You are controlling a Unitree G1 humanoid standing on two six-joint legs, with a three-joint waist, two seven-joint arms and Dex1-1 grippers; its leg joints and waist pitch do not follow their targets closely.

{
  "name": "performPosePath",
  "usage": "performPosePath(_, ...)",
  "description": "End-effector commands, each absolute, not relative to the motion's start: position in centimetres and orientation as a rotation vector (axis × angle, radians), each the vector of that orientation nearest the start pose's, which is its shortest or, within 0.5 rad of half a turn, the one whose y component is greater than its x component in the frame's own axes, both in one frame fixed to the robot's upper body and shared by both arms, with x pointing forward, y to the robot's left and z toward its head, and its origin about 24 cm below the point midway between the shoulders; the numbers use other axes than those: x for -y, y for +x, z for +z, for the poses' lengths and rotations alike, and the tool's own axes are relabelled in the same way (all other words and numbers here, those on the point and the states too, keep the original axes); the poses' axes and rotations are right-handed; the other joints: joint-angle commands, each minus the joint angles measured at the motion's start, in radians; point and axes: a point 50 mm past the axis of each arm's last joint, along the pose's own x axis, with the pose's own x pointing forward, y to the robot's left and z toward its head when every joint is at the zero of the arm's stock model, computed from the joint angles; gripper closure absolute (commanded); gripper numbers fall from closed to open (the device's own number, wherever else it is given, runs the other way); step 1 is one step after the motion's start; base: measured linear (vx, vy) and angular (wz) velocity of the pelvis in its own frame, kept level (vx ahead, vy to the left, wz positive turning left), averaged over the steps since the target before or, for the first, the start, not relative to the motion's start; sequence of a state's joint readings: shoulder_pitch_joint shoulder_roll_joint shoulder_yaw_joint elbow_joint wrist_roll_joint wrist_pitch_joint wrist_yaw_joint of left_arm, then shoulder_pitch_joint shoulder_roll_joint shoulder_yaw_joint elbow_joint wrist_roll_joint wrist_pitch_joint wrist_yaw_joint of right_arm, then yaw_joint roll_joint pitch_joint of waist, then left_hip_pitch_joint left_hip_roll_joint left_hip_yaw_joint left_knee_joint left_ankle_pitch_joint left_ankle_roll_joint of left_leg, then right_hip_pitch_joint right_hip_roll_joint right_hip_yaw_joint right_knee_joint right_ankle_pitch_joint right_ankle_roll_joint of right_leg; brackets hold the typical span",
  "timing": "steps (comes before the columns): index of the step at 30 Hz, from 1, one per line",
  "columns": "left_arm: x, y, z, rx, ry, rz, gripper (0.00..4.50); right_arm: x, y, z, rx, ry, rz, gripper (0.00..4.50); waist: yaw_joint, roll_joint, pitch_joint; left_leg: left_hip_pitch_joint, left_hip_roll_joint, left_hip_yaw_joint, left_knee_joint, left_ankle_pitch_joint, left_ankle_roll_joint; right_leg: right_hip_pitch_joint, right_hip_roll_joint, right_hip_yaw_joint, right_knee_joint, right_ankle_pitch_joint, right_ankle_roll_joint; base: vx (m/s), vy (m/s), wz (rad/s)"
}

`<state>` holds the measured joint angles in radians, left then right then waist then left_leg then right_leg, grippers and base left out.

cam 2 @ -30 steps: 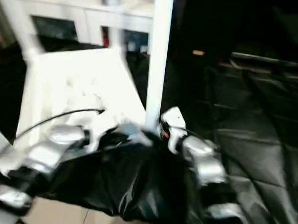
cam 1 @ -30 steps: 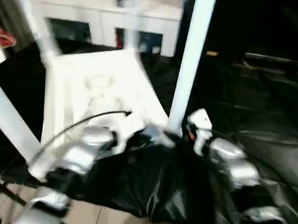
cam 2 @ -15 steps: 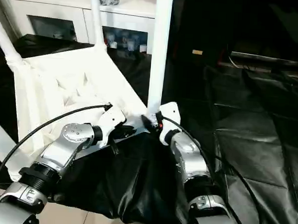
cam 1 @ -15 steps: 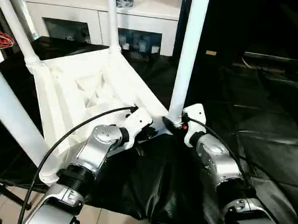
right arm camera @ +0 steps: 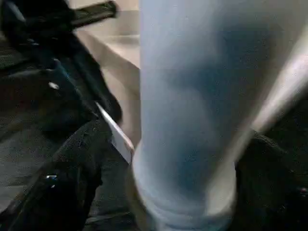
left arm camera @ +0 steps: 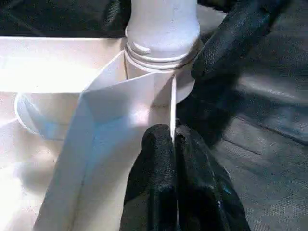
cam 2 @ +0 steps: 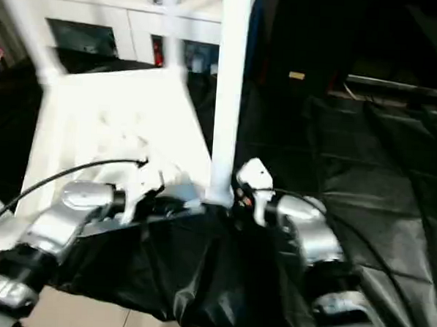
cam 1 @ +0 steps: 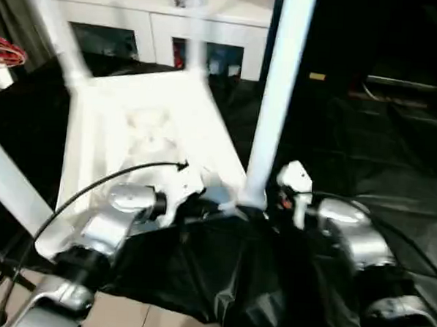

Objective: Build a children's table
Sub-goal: Rotate leg to tighten

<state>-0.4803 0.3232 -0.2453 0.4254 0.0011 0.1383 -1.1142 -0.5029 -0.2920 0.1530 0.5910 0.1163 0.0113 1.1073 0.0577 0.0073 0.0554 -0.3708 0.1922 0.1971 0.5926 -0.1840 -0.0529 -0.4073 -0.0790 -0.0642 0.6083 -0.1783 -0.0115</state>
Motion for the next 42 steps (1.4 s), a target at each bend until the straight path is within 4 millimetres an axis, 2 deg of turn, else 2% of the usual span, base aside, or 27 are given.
performPosePath(1,-11.2,30.2,7.0,-0.234,0.339,-1.344,4.50,12.5,30.1,4.7,-0.267,-0.169,1.354,0.66,0.001,-0.007,-0.064,0.014,0.045,-0.016,-0.067,-0.223,0.061,0.046,-0.065,0.047,-0.075,-0.244,-0.237,0.000,0.000,0.00)
performPosePath(5,-12.0,29.9,7.1,-0.259,0.338,-1.388,4.50,13.1,29.7,4.7,-0.303,-0.191,1.419,0.97,0.004,-0.008,-0.064,0.014,0.046,-0.018,-0.069,-0.224,0.055,0.047,-0.065,0.047,-0.075,-0.258,-0.227,0.000,0.000,0.00)
performPosePath(8,-12.2,29.7,7.1,-0.267,0.337,-1.410,4.50,13.2,29.5,4.8,-0.313,-0.202,1.444,1.13,0.003,-0.009,-0.064,0.013,0.045,-0.017,-0.068,-0.209,0.058,0.046,-0.063,0.047,-0.072,-0.235,-0.235,0.000,0.000,0.00)
performPosePath(9,-12.2,29.7,7.1,-0.266,0.339,-1.411,4.50,13.2,29.5,4.8,-0.315,-0.207,1.452,1.37,0.003,-0.009,-0.064,0.014,0.046,-0.016,-0.068,-0.211,0.056,0.046,-0.064,0.047,-0.072,-0.234,-0.237,0.000,0.000,0.00)
performPosePath(11,-12.1,29.8,7.1,-0.267,0.343,-1.415,4.50,13.2,29.3,4.7,-0.324,-0.221,1.464,1.50,0.003,-0.010,-0.065,0.014,0.045,-0.016,-0.068,-0.209,0.054,0.046,-0.064,0.048,-0.073,-0.232,-0.238,0.000,0.000,0.00)
performPosePath(18,-12.1,29.8,7.1,-0.264,0.344,-1.411,4.50,13.4,29.1,4.3,-0.331,-0.270,1.467,1.93,0.004,-0.012,-0.066,0.014,0.044,-0.016,-0.066,-0.198,0.055,0.047,-0.066,0.048,-0.072,-0.235,-0.233,0.000,0.000,0.00)
performPosePath(22,-12.1,29.9,6.9,-0.255,0.339,-1.383,4.50,13.2,28.9,3.8,-0.329,-0.235,1.443,2.33,0.004,-0.012,-0.066,0.013,0.044,-0.016,-0.065,-0.194,0.061,0.047,-0.064,0.048,-0.072,-0.230,-0.232,0.000,0.000,0.00)
performPosePath(25,-11.9,30.1,6.9,-0.243,0.336,-1.343,4.50,12.8,28.9,3.6,-0.310,-0.205,1.409,2.46,0.003,-0.011,-0.064,0.014,0.044,-0.017,-0.067,-0.208,0.057,0.046,-0.064,0.048,-0.075,-0.252,-0.227,0.000,0.000,0.00)
performPosePath(27,-11.6,30.3,6.8,-0.237,0.332,-1.317,4.50,12.5,28.8,3.4,-0.306,-0.177,1.384,2.49,0.002,-0.012,-0.060,0.020,0.044,-0.017,-0.069,-0.244,0.044,0.041,-0.065,0.048,-0.084,-0.308,-0.215,0.000,0.000,0.00)
performPosePath(28,-11.4,30.5,6.7,-0.234,0.326,-1.294,4.50,12.3,28.8,3.2,-0.306,-0.157,1.363,2.51,0.002,-0.010,-0.060,0.021,0.044,-0.018,-0.070,-0.254,0.040,0.041,-0.065,0.048,-0.084,-0.323,-0.212,0.000,0.000,0.00)
performPosePath(29,-10.9,30.8,6.7,-0.224,0.315,-1.243,4.50,11.8,28.8,2.9,-0.307,-0.128,1.324,2.52,-0.002,-0.012,-0.059,0.018,0.043,-0.019,-0.071,-0.264,0.034,0.042,-0.064,0.048,-0.087,-0.346,-0.203,0.000,0.000,0.00)
performPosePath(30,-10.8,30.9,6.7,-0.222,0.312,-1.232,4.50,11.7,28.8,2.8,-0.308,-0.124,1.315,2.52,-0.002,-0.012,-0.057,0.022,0.043,-0.020,-0.071,-0.276,0.027,0.039,-0.064,0.048,-0.092,-0.378,-0.191,0.000,0.000,0.00)
performPosePath(32,-10.1,31.3,6.7,-0.207,0.294,-1.180,4.50,11.1,29.1,2.4,-0.299,-0.118,1.230,2.53,-0.007,-0.013,-0.055,0.019,0.041,-0.024,-0.074,-0.293,0.018,0.040,-0.067,0.046,-0.095,-0.426,-0.173,0.000,0.000,0.00)
performPosePath(34,-8.8,32.0,6.6,-0.198,0.289,-1.091,4.50,9.9,30.3,1.5,-0.309,-0.085,1.017,2.53,-0.017,-0.013,-0.053,0.024,0.037,-0.025,-0.073,-0.317,-0.003,0.031,-0.067,0.045,-0.102,-0.487,-0.154,0.000,0.000,0.00)
performPosePath(36,-7.8,32.4,6.6,-0.196,0.277,-1.043,4.50,9.0,31.1,1.2,-0.334,-0.045,0.888,2.53,-0.030,-0.015,-0.053,0.020,0.033,-0.031,-0.074,-0.335,-0.011,0.035,-0.068,0.038,-0.109,-0.550,-0.128,0.000,0.000,0.00)
performPosePath(38,-6.9,32.6,6.6,-0.195,0.268,-1.008,4.50,8.0,31.7,1.1,-0.353,-0.005,0.797,2.53,-0.036,-0.014,-0.052,0.025,0.030,-0.032,-0.070,-0.356,-0.009,0.029,-0.068,0.035,-0.117,-0.598,-0.108,0.000,0.000,0.00)
performPosePath(39,-6.6,32.7,6.6,-0.195,0.267,-0.999,4.50,7.7,31.9,1.1,-0.359,0.006,0.776,2.53,-0.037,-0.014,-0.052,0.025,0.030,-0.033,-0.071,-0.356,-0.006,0.027,-0.068,0.036,-0.121,-0.604,-0.100,0.000,0.000,0.00)
performPosePath(41,-5.4,32.8,6.6,-0.188,0.274,-0.976,4.50,5.6,32.3,1.7,-0.344,-0.017,0.777,2.53,-0.040,-0.013,-0.054,0.020,0.031,-0.034,-0.072,-0.352,-0.004,0.028,-0.067,0.035,-0.119,-0.584,-0.100,0.000,0.000,0.00)
performPosePath(42,-5.3,32.8,6.6,-0.187,0.275,-0.976,4.50,5.4,32.4,1.8,-0.338,-0.025,0.785,2.53,-0.041,-0.011,-0.055,0.023,0.031,-0.032,-0.071,-0.355,-0.003,0.026,-0.066,0.036,-0.119,-0.567,-0.105,0.000,0.000,0.00)
